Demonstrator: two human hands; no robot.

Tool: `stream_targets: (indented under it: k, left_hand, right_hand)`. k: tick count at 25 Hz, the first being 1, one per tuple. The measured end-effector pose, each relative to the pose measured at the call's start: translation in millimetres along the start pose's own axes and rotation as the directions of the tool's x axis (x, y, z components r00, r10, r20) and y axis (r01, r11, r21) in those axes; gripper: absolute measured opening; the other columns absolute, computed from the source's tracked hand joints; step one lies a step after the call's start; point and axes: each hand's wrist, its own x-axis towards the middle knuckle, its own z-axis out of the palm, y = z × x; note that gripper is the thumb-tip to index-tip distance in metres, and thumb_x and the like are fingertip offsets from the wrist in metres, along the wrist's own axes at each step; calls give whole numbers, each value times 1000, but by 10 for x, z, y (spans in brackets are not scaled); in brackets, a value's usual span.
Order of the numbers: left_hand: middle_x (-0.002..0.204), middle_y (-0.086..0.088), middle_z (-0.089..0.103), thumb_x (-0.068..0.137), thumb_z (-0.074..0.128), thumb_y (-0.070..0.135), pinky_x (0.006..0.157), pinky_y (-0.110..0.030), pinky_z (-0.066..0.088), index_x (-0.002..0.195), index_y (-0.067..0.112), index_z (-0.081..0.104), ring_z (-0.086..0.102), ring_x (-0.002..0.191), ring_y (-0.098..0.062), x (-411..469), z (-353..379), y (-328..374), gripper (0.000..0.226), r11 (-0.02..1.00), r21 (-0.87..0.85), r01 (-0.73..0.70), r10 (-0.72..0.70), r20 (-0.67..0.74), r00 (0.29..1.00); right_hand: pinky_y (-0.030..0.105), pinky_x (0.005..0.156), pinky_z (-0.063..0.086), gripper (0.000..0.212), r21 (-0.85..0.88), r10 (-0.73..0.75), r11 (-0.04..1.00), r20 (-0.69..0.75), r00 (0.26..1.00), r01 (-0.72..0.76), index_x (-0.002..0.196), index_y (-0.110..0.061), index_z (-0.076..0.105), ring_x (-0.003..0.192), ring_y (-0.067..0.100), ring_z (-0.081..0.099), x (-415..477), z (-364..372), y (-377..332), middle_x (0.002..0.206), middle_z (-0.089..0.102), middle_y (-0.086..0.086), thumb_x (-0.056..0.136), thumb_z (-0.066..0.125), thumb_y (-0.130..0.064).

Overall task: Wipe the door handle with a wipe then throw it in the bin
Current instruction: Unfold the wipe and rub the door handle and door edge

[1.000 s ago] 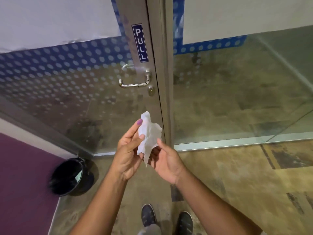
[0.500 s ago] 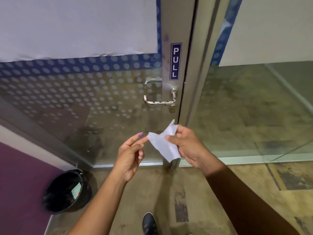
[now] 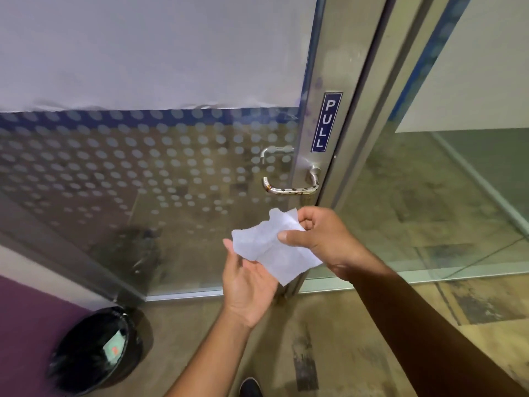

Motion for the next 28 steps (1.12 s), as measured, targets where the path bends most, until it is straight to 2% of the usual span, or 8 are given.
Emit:
stream_targets:
  k: [5,9,11,13,15,18,23,28]
  left_hand:
    - [163,-24,50,103,65,57,118,-50,50,153,4,57,50,152,-35,-8,10,230,73,985,146,94,-98,17,995]
    - [142,-24,70,100,70,-4,101,-44,62,146,-2,60,67,133,-38,-8,111,250,48,864,491,112,-101,-49,994]
    - [124,-18,80,95,68,-15,93,-41,64,129,-1,74,76,119,-31,-4,271,367,37,697,717,-16,82,-57,995]
    - [111,-7,84,92,70,-15,90,-30,60,106,4,85,78,103,-16,-9,481,595,28,399,870,-289,368,137,920]
    - [107,-1,83,87,62,-19,90,-27,58,85,6,85,77,100,-17,2,678,787,34,188,871,-453,452,333,828]
    - [98,-15,81,86,47,-26,87,-44,54,79,11,84,72,87,-40,94,849,813,53,232,919,-318,407,206,890]
    - [105,-42,70,89,51,7,81,-43,59,90,0,83,71,91,-40,224,857,680,32,593,784,-185,311,-11,950]
    - [82,-16,75,98,75,-1,81,-47,59,91,11,85,64,77,-27,368,809,381,17,471,869,-153,452,-89,887]
  right_hand:
    - [31,67,62,14,291,182,940,24,983,-181,105,-4,76,85,26,78,68,-86,251,102,81,19,101,69,-15]
    - [26,57,58,22,300,162,942,-25,987,-147,96,-7,75,71,19,76,137,-149,318,89,78,16,103,55,1]
    - [28,62,61,30,290,28,957,-2,1000,-27,94,-13,78,76,20,76,157,-238,266,91,78,14,102,55,4]
    - [33,72,64,26,346,-137,932,69,988,105,97,-15,81,90,25,78,167,-342,147,101,80,13,100,61,0]
    - [34,67,62,21,318,-215,932,98,972,174,87,-14,81,86,26,76,210,-443,31,98,80,14,90,65,-1]
    - [26,60,55,21,291,-184,945,91,979,150,82,-11,79,78,23,69,327,-578,-74,88,75,12,81,59,-6]
    - [29,68,58,17,292,-162,947,76,984,133,93,-13,82,85,18,72,420,-710,-65,94,78,7,86,75,-27]
    - [42,74,64,38,-87,-239,970,-194,951,226,116,-25,73,82,16,77,442,-667,-15,90,78,-3,87,75,0]
